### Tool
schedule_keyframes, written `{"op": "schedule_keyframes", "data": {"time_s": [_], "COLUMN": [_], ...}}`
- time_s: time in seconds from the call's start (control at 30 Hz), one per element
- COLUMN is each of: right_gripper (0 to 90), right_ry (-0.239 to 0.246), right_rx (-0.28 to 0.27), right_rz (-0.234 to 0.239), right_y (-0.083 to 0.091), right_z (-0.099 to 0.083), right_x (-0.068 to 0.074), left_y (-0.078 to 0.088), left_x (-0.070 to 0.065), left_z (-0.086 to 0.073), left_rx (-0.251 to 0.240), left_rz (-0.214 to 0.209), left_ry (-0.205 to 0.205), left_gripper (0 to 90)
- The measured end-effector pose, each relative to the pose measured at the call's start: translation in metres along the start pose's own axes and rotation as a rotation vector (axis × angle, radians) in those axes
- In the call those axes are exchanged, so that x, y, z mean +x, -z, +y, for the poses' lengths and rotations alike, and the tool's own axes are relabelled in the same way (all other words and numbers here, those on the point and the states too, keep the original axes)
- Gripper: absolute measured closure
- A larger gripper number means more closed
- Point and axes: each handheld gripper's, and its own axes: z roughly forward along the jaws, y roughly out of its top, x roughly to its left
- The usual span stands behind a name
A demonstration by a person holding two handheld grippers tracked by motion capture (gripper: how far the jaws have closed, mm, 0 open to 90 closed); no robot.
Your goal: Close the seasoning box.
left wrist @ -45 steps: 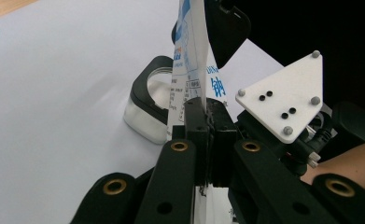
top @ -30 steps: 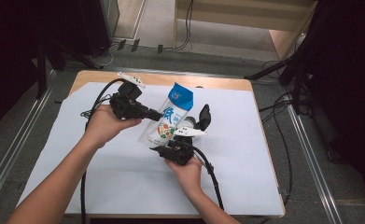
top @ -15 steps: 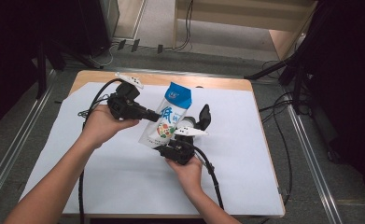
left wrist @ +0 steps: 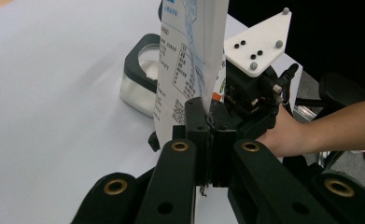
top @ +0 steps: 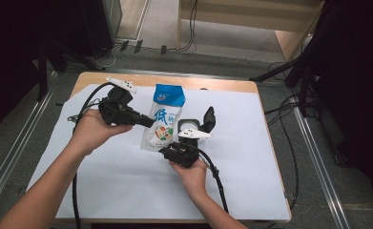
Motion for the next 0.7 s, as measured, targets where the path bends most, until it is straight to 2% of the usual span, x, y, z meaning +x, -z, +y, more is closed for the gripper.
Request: {"op": "schedule_keyframes", "data": {"time_s": [0.23,0.47,0.7], "right_gripper": [66.7,65.7,65.1], "right_ry": [0.004,0.043,0.085], "right_rx": [0.006,0.012,0.078], "right_rz": [0.008,0.025,0.017], "right_y": [-0.003,-0.005,-0.005], "right_z": [0.0,0.003,0.002], "right_x": [0.001,0.005,0.005], "left_y": [0.009,0.015,0.022], "left_x": [0.004,0.002,0.004], "left_z": [-0.012,-0.015,-0.017], "left_rx": [0.003,-0.037,-0.066], "left_rz": [0.015,0.001,0.013], "left_ry": [0.015,0.013,0.016], "left_gripper": [90.0,90.0,90.0]}}
